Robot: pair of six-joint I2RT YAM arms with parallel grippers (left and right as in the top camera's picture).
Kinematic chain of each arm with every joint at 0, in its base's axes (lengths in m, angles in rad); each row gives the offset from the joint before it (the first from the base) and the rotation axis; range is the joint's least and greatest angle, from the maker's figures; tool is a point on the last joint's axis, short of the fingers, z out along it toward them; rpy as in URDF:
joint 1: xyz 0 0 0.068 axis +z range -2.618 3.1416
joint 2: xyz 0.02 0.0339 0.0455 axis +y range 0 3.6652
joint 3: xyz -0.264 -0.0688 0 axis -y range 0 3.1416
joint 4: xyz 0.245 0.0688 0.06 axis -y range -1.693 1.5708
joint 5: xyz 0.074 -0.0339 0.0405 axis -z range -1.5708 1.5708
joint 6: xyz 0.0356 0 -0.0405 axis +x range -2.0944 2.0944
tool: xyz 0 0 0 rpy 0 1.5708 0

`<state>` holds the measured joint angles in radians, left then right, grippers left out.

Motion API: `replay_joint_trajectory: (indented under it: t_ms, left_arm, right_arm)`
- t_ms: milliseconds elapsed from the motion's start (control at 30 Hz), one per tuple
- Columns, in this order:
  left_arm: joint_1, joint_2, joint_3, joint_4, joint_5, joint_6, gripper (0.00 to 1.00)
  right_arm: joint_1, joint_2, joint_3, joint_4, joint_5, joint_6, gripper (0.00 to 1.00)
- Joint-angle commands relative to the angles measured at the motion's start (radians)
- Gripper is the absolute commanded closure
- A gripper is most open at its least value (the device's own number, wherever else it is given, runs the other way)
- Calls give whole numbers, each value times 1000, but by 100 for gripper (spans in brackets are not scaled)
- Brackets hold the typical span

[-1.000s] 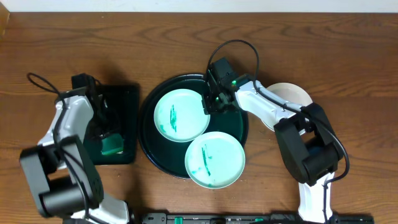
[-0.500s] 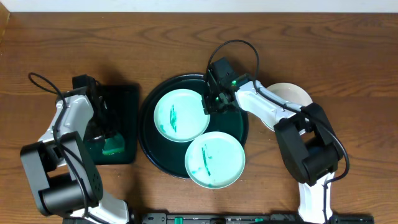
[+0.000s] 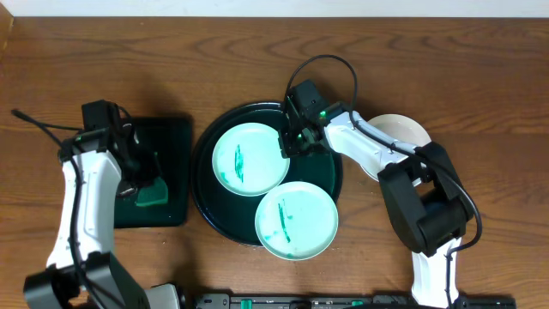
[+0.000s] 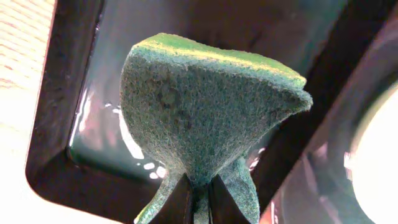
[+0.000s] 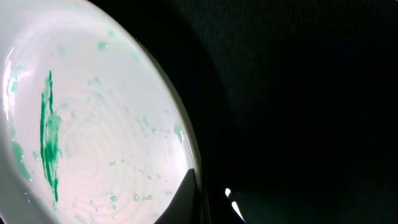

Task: Clean dirty plates on tray and stack at the side
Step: 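Grasp the green sponge from the basin with the left gripper, then scrub the pale green plate with the sponge in the left gripper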

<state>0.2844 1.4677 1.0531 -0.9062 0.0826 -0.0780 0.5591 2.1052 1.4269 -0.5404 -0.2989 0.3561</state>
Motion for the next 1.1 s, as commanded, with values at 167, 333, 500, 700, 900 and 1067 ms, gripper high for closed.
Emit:
replay_joint_trajectory:
  t_ms: [167, 333, 500, 700, 900, 1067]
  left_arm:
    - [-78, -127, 90, -2, 115, -95, 93]
    - [-206, -106, 148, 17, 73, -187, 93]
    - [-335, -26, 156, 71, 51, -256, 93]
    - [-471, 140, 156, 134, 52, -303, 93]
    - [-533, 296, 156, 178, 27, -336, 93]
    - [-533, 391, 156, 191, 29, -346, 93]
  right_arm:
    - [-15, 14, 24, 3, -13, 6, 99]
    - [-15, 14, 24, 2, -13, 7, 99]
    - [-15, 14, 24, 1, -13, 7, 99]
    - [-15, 14, 24, -1, -13, 7, 99]
    - [-15, 14, 24, -2, -13, 7, 99]
    - [-15, 14, 24, -1, -13, 7, 99]
